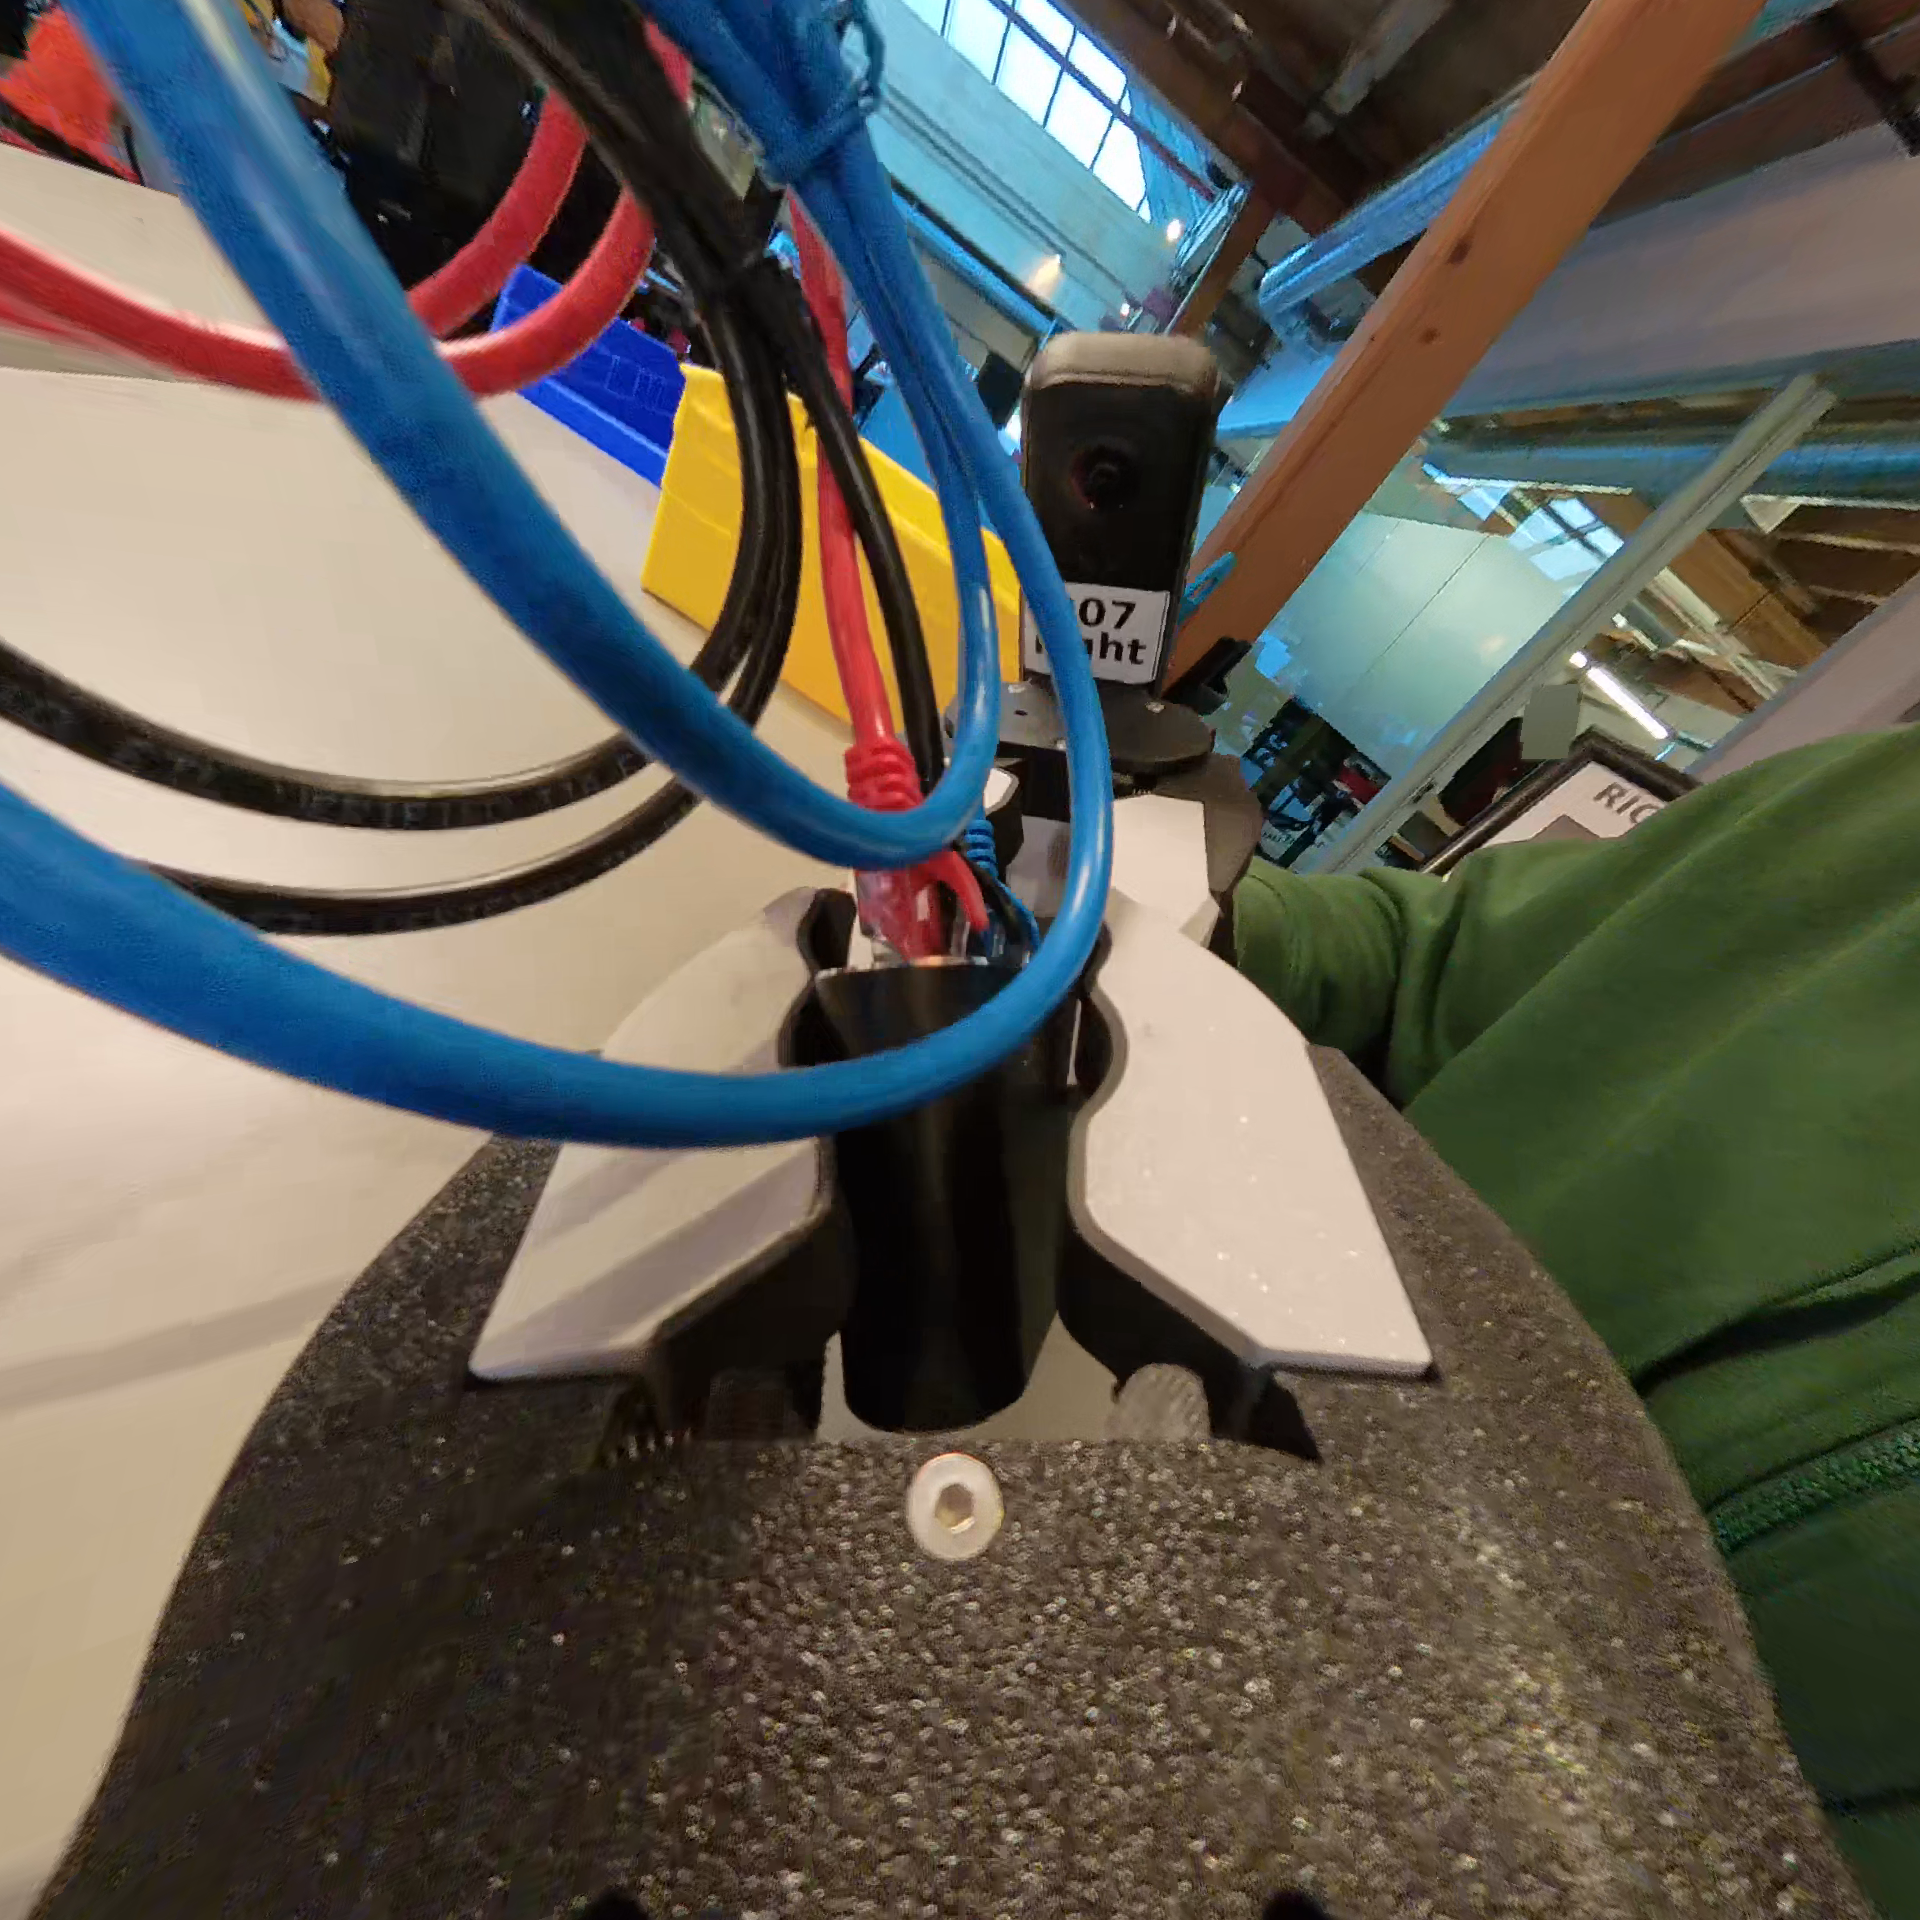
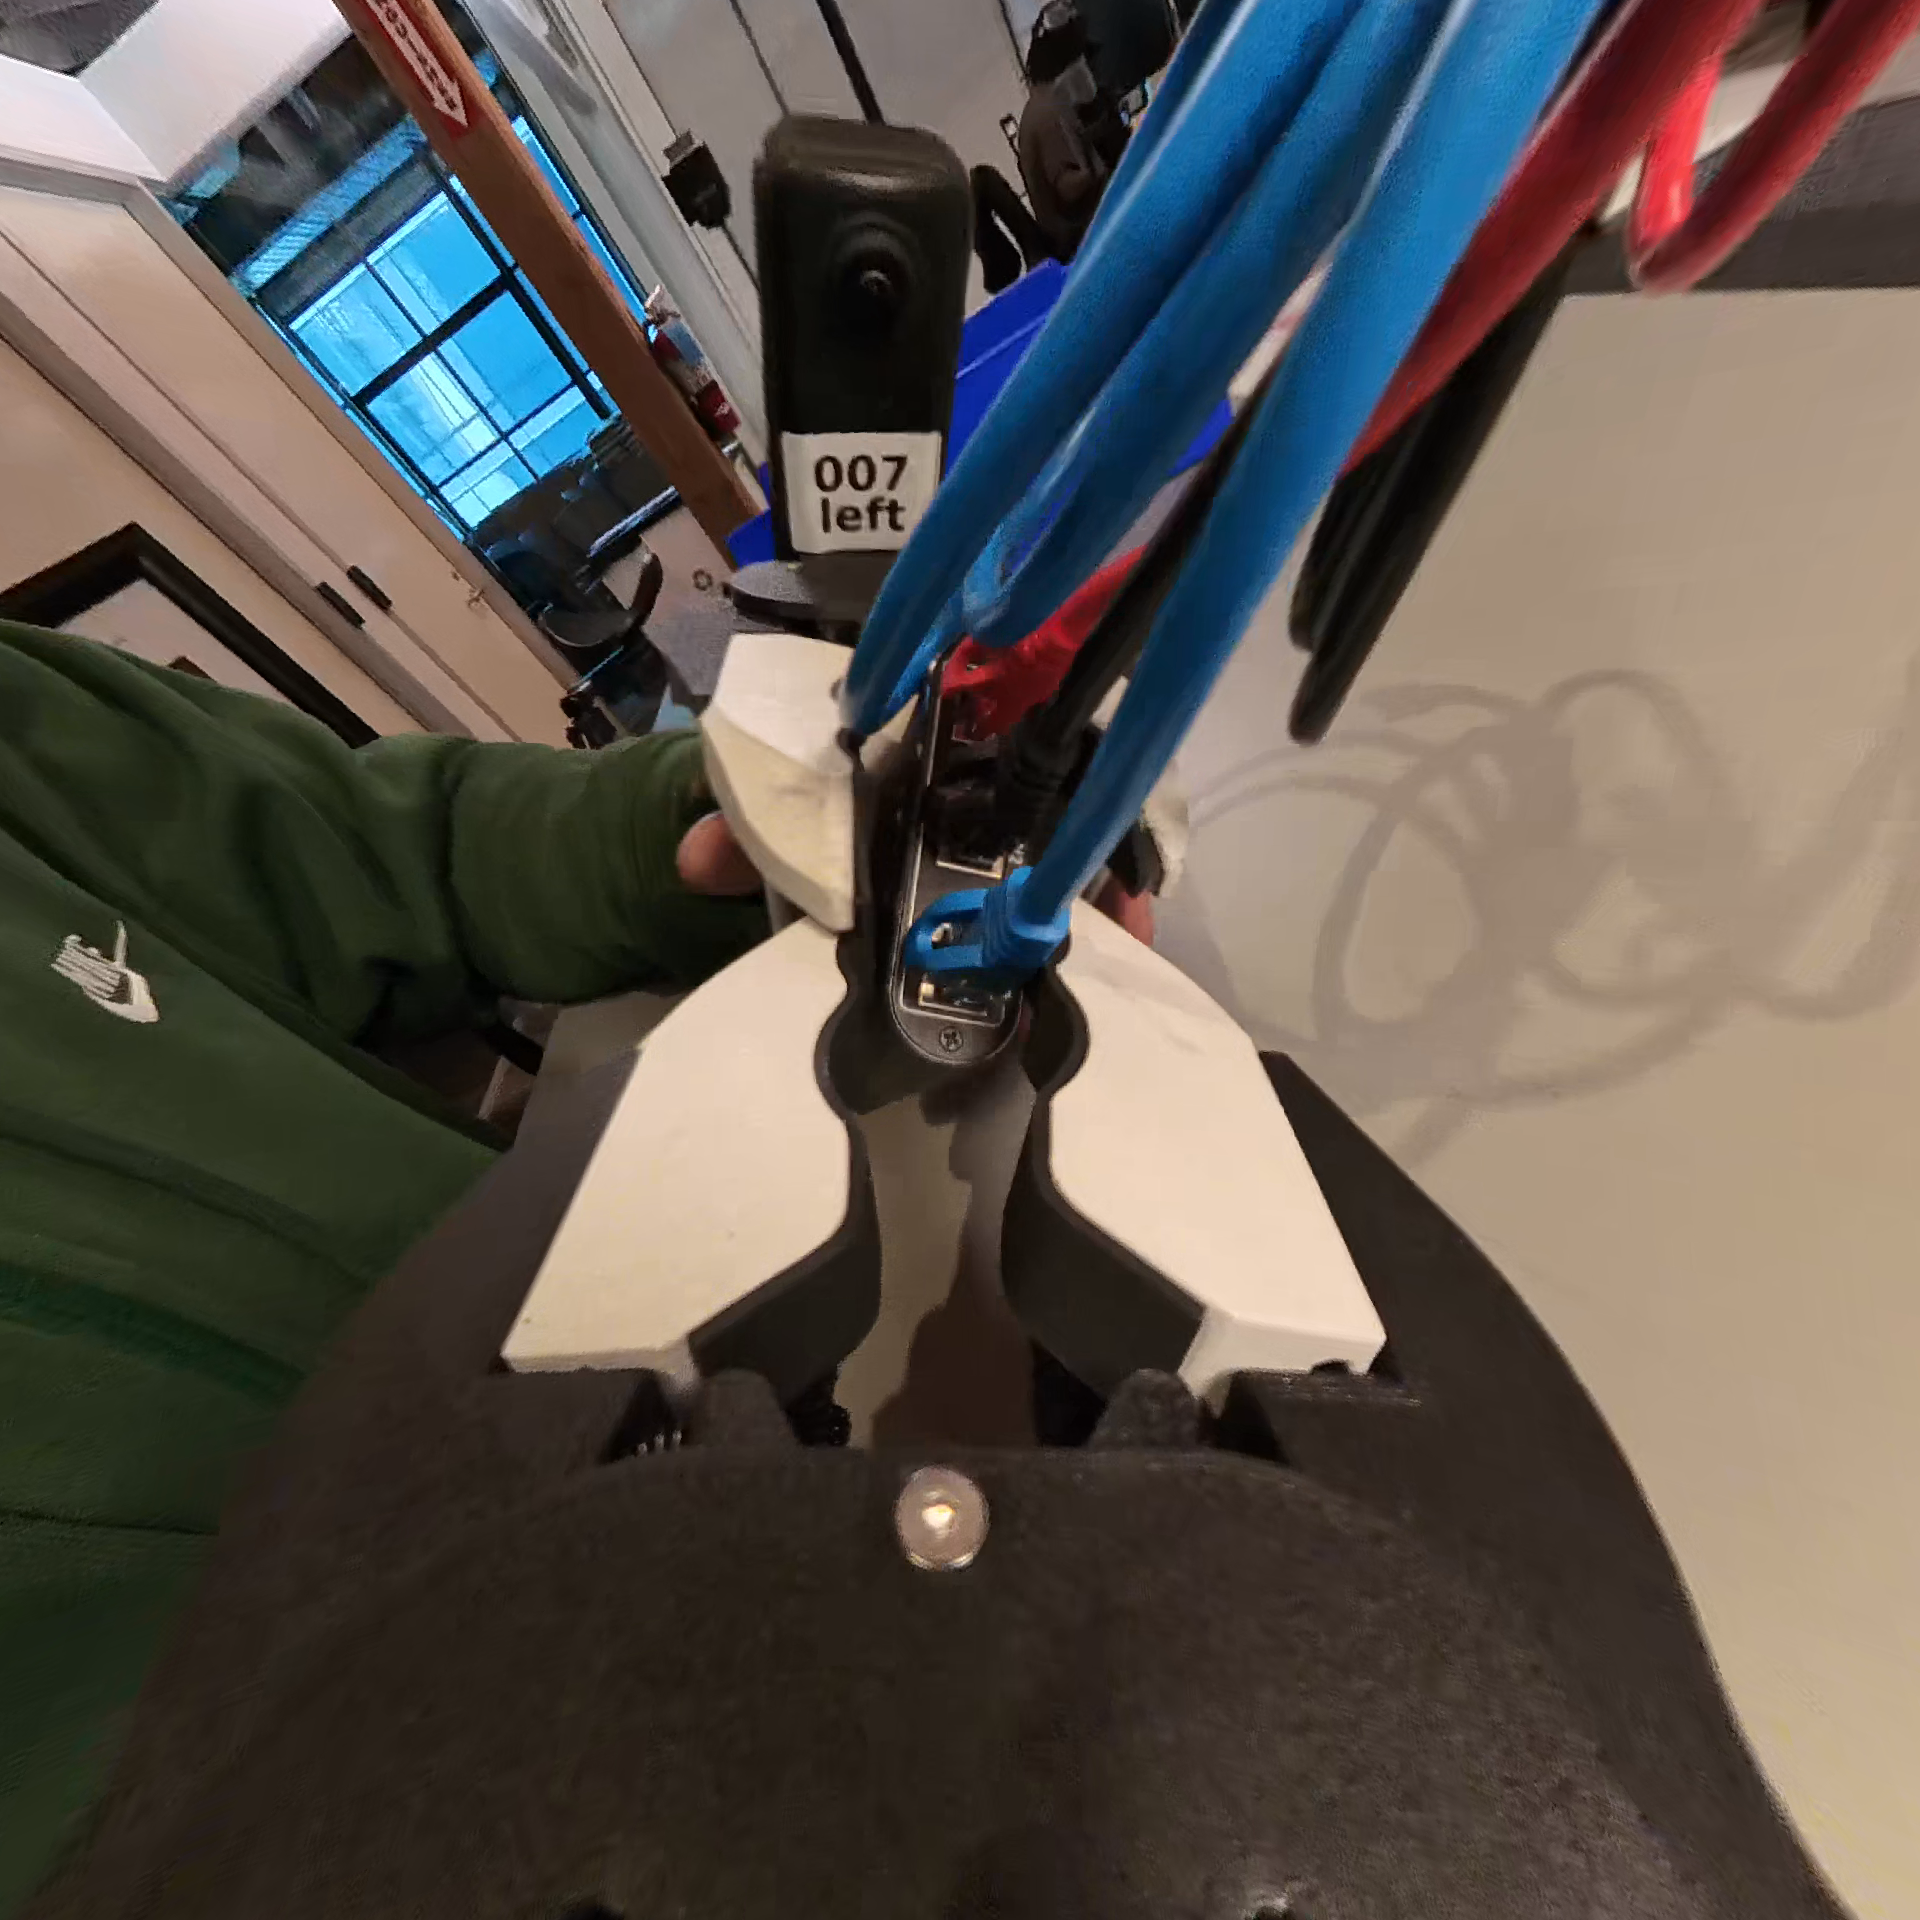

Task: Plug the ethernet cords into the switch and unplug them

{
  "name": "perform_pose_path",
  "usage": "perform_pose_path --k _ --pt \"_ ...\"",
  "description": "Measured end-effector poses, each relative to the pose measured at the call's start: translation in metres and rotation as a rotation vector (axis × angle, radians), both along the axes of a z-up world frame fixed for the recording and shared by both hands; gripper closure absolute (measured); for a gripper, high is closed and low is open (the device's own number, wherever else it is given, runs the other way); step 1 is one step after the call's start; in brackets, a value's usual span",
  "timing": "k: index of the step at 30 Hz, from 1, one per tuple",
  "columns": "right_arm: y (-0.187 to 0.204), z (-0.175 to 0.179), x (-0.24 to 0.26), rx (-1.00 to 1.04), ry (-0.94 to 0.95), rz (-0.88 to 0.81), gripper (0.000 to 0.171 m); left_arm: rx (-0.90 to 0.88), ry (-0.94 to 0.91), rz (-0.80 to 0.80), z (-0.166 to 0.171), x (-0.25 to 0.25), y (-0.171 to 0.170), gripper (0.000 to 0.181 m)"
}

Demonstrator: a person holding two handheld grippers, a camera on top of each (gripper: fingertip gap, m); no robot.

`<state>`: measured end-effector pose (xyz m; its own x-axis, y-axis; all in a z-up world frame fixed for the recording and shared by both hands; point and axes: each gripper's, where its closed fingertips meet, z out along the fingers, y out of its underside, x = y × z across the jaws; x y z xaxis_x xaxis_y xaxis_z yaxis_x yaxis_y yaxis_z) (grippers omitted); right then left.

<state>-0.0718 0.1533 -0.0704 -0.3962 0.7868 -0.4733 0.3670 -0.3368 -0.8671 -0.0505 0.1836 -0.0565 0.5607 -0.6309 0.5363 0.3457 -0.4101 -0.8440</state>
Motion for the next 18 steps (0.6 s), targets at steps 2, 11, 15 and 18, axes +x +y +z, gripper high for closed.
perform_pose_path --k 2,11,15,18 --pt "0.003 0.002 -0.001 0.006 0.015 -0.022 0.145 -0.012 -0.008 0.01 -0.001 -0.001 0.002 0.135" --pt "0.011 0.008 -0.007 -0.03 0.056 -0.077 0.145 -0.034 -0.005 0.017 0.003 -0.004 0.003 0.116" --pt "0.01 0.014 -0.007 -0.05 0.097 -0.067 0.145 0.055 0.012 0.022 0.012 -0.003 0.002 0.117" --pt "0.009 0.015 -0.008 -0.011 0.11 -0.085 0.145 0.079 0.001 0.083 0.011 -0.009 0.008 0.137"
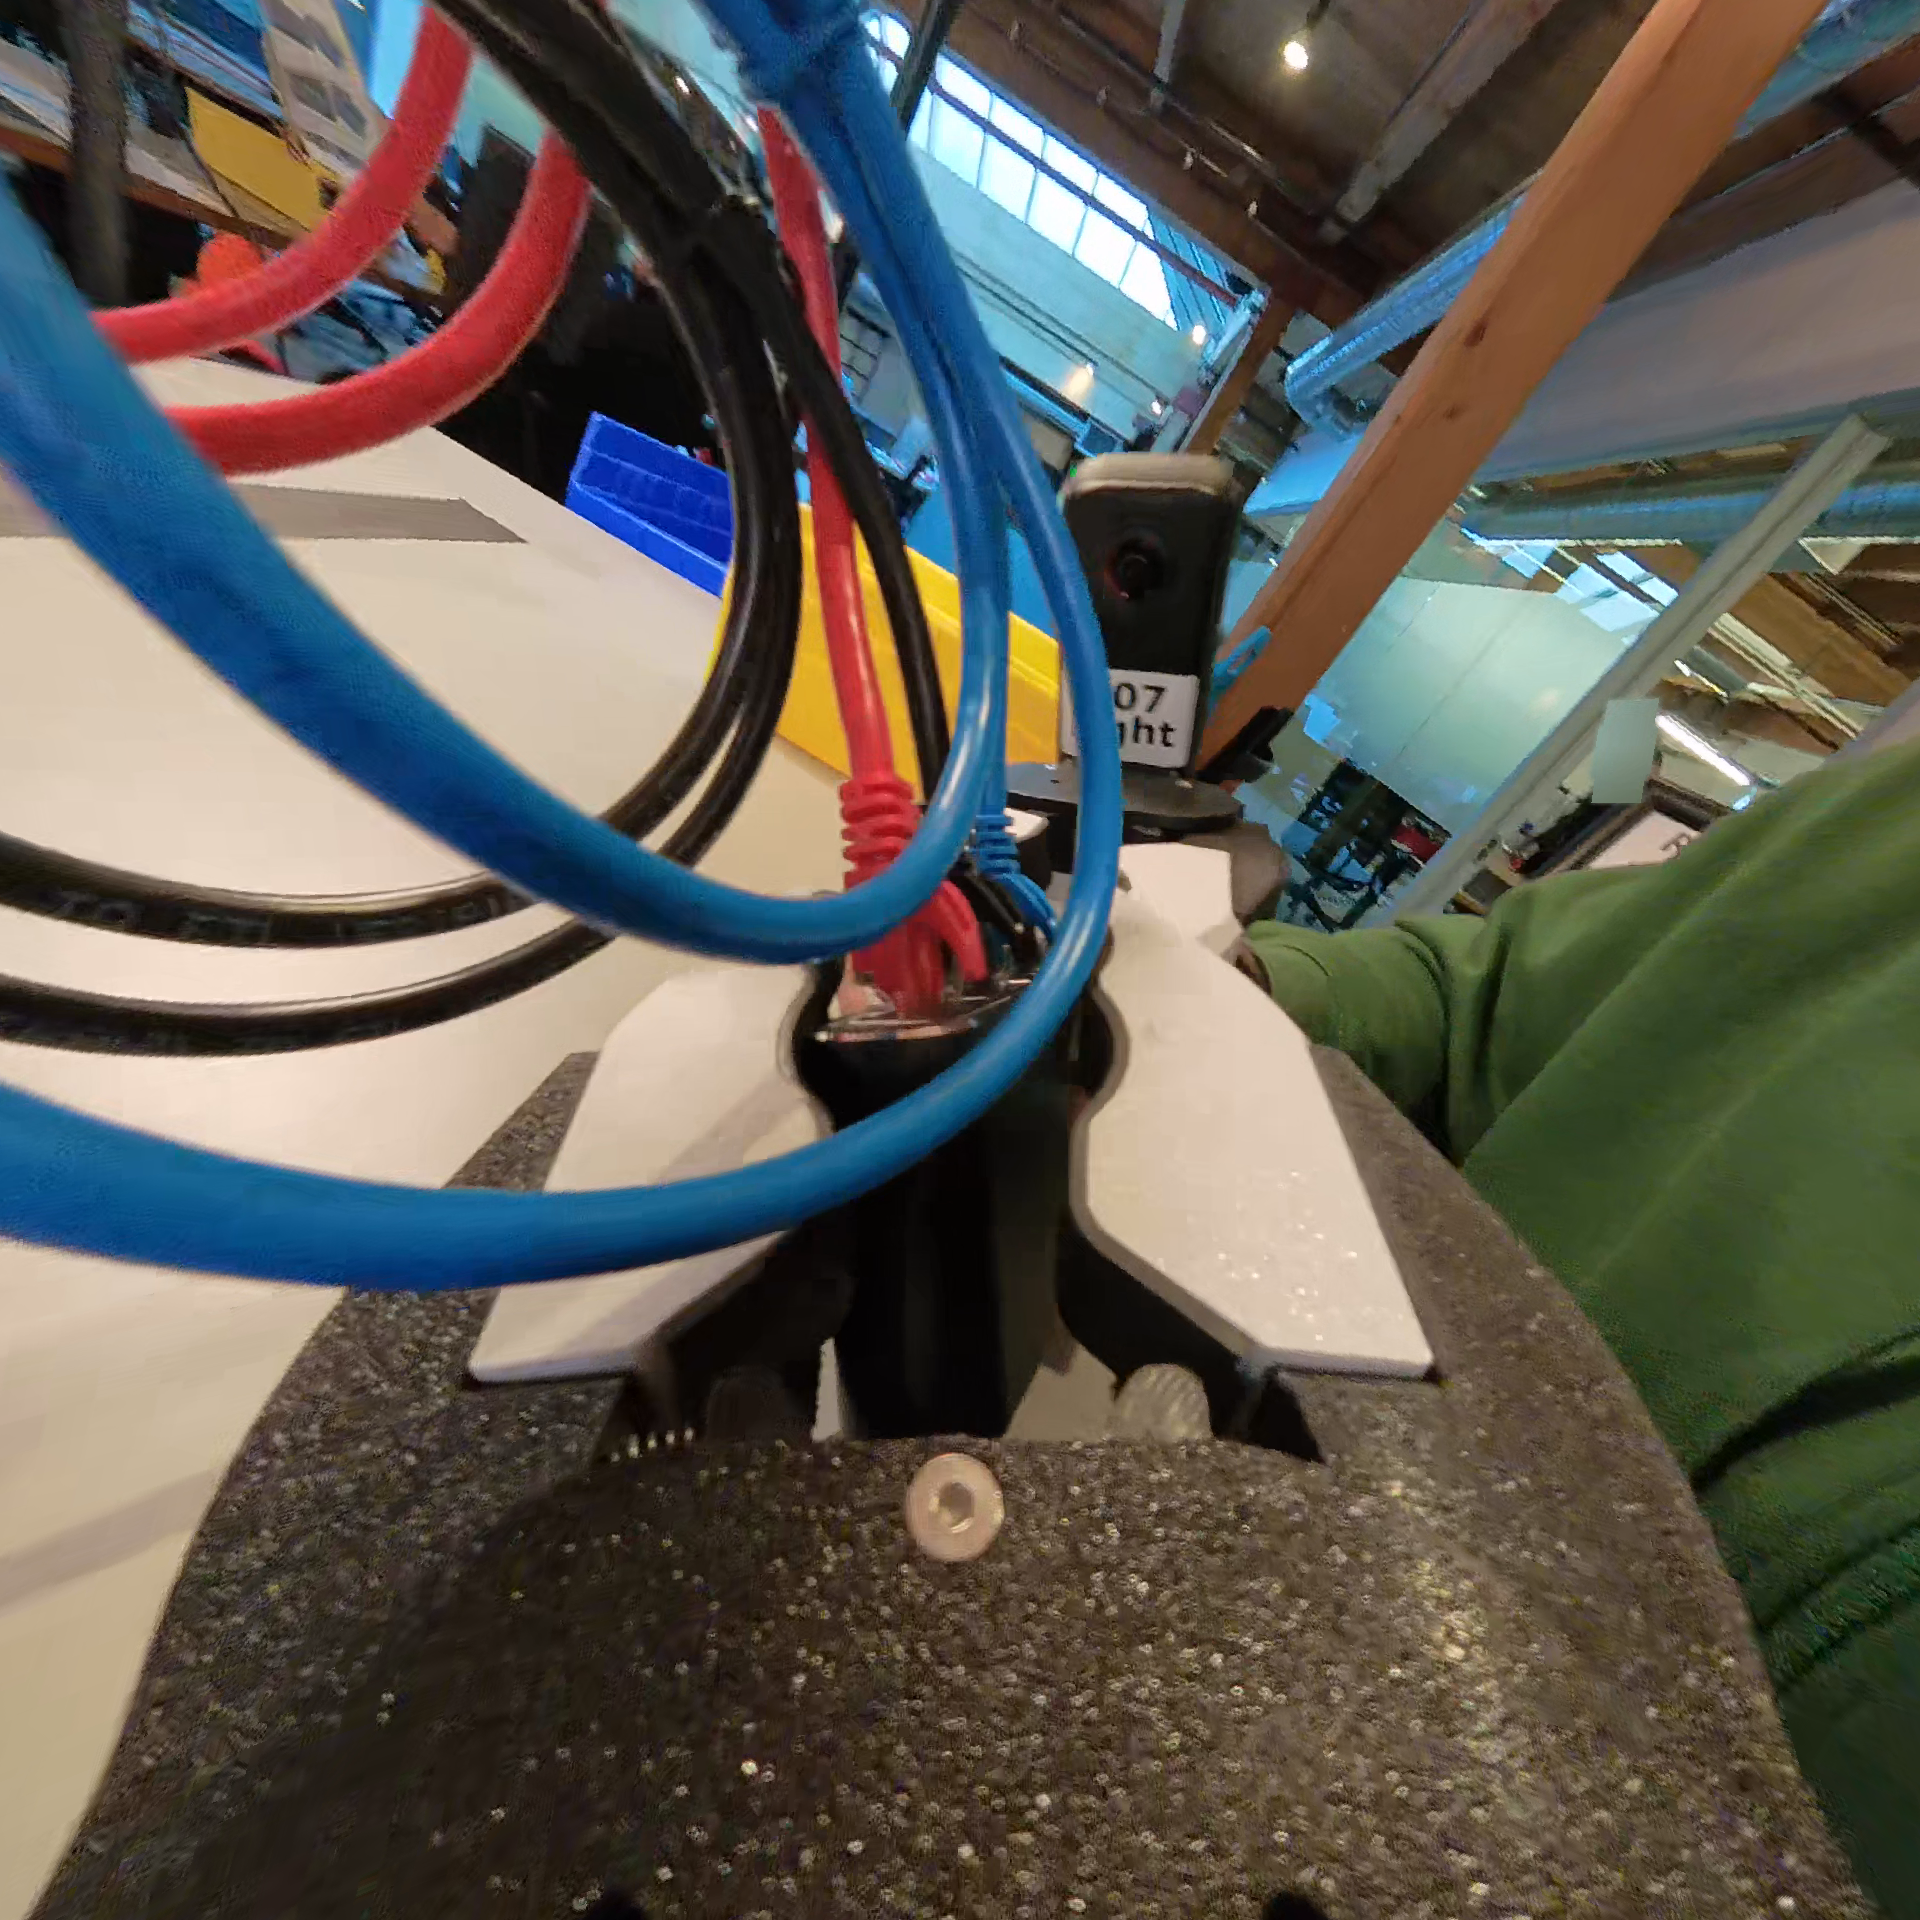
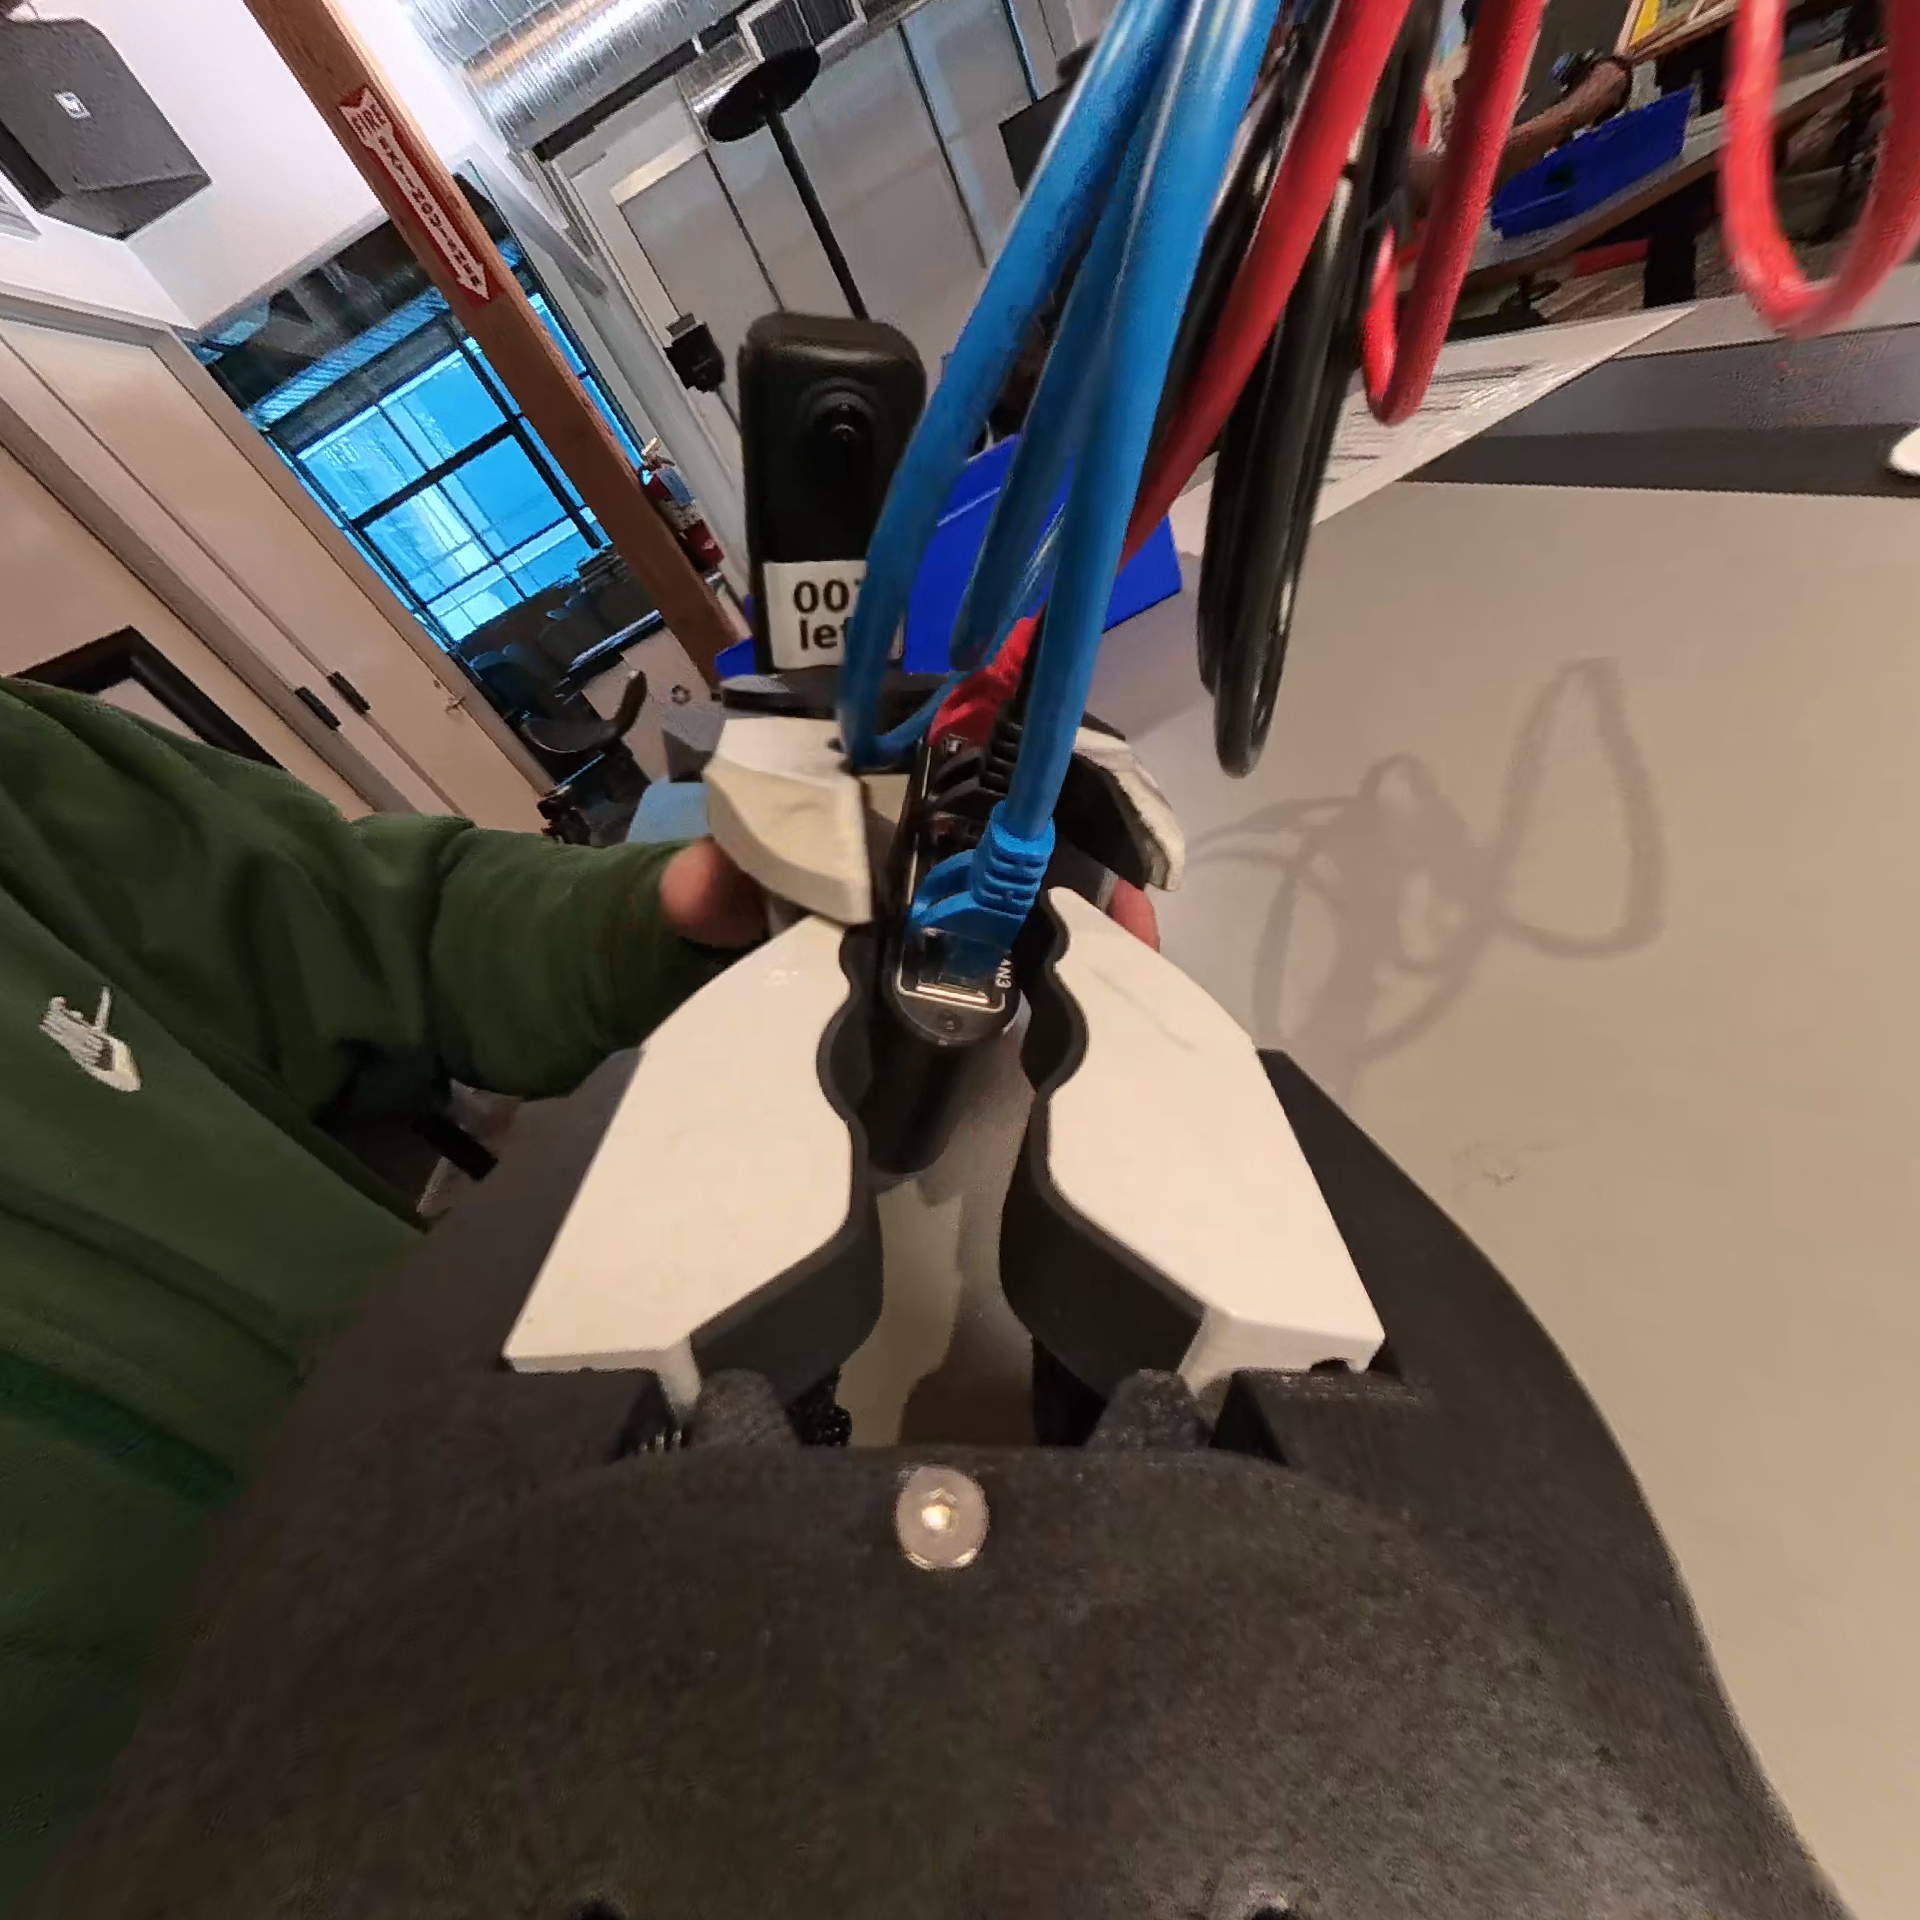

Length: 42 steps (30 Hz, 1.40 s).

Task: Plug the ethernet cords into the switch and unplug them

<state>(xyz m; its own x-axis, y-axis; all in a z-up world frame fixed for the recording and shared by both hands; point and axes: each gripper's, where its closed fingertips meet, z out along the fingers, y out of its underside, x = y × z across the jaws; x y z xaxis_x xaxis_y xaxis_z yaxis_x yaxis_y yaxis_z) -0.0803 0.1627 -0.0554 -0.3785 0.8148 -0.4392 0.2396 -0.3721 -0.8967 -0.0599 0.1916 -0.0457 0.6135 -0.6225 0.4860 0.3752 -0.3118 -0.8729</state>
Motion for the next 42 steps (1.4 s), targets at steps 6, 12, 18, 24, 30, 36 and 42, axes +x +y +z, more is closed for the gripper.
perform_pose_path --k 6,12,18,24,30,36,42 --pt "0.011 0.004 -0.002 -0.028 0.028 -0.066 0.145 -0.003 -0.038 0.059 0.0 -0.005 0.007 0.121" --pt "0.024 0.007 0.0 -0.085 0.044 -0.111 0.145 -0.135 -0.126 -0.052 -0.009 0.002 0.005 0.109" --pt "0.039 0.025 0.009 -0.18 0.146 -0.148 0.145 -0.19 -0.047 -0.145 -0.021 0.022 -0.004 0.129" --pt "0.042 0.027 0.01 -0.197 0.154 -0.152 0.145 -0.202 -0.014 -0.069 -0.025 0.017 0.002 0.145" --pt "0.047 0.017 0.007 -0.221 0.085 -0.14 0.145 -0.155 -0.005 -0.011 -0.02 0.008 0.002 0.15" --pt "0.045 -0.001 0.009 -0.094 -0.066 -0.06 0.139 -0.149 0.098 0.004 -0.023 -0.003 0.0 0.153" --pt "0.04 -0.009 0.005 -0.247 -0.112 -0.046 0.139 -0.131 0.078 0.049 -0.019 -0.01 0.002 0.153"
